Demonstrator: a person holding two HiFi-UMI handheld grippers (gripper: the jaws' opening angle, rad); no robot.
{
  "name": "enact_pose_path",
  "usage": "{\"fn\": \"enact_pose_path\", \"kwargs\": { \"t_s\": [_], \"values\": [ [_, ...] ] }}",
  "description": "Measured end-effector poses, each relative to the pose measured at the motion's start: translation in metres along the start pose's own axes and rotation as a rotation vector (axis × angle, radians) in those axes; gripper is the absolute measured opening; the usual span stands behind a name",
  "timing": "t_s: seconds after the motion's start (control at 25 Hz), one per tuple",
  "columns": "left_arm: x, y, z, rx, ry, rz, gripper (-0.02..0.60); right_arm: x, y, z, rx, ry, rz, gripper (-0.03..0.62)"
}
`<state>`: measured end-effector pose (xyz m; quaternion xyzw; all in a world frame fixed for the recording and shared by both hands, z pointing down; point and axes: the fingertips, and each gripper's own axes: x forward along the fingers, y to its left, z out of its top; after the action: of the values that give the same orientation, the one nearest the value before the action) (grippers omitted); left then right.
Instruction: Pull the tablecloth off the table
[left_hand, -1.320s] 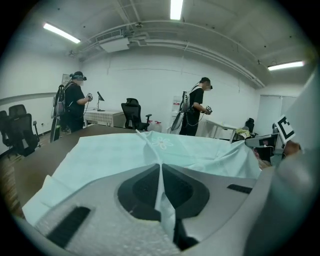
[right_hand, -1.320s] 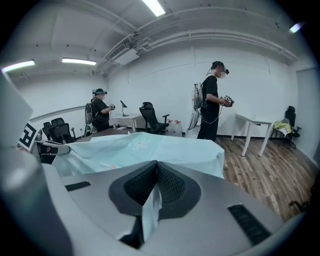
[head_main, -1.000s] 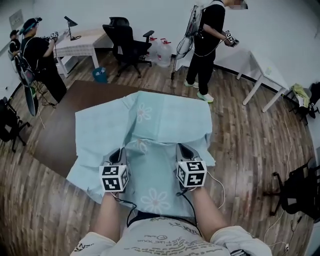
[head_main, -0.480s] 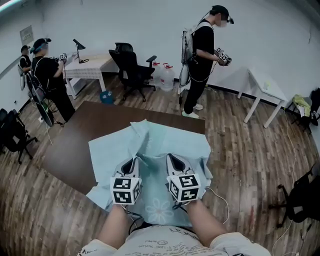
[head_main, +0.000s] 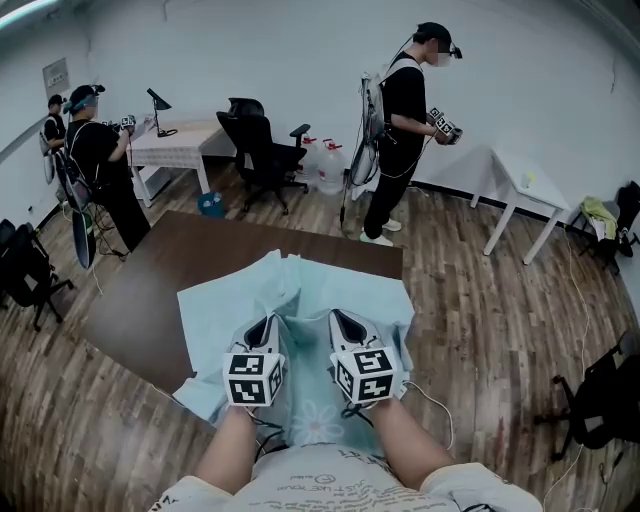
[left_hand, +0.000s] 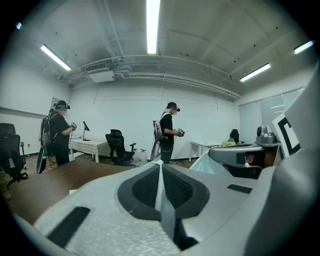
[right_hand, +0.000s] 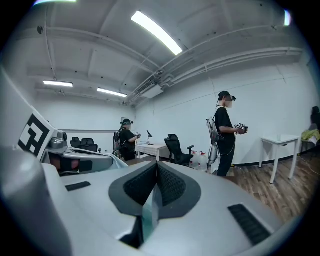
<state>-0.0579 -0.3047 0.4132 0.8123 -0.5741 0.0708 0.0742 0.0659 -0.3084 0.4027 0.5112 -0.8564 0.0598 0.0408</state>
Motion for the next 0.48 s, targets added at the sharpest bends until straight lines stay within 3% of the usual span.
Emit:
{"fn": "enact_pose_path", "kwargs": {
  "t_s": [0.48],
  "values": [
    [-0.0026,0.0020,-0.0043,-0.017,0.004,0.013,0.011,-0.0031,-0.0040,-0.0047,0.006,0.008,-0.008,0.014]
  ]
}}
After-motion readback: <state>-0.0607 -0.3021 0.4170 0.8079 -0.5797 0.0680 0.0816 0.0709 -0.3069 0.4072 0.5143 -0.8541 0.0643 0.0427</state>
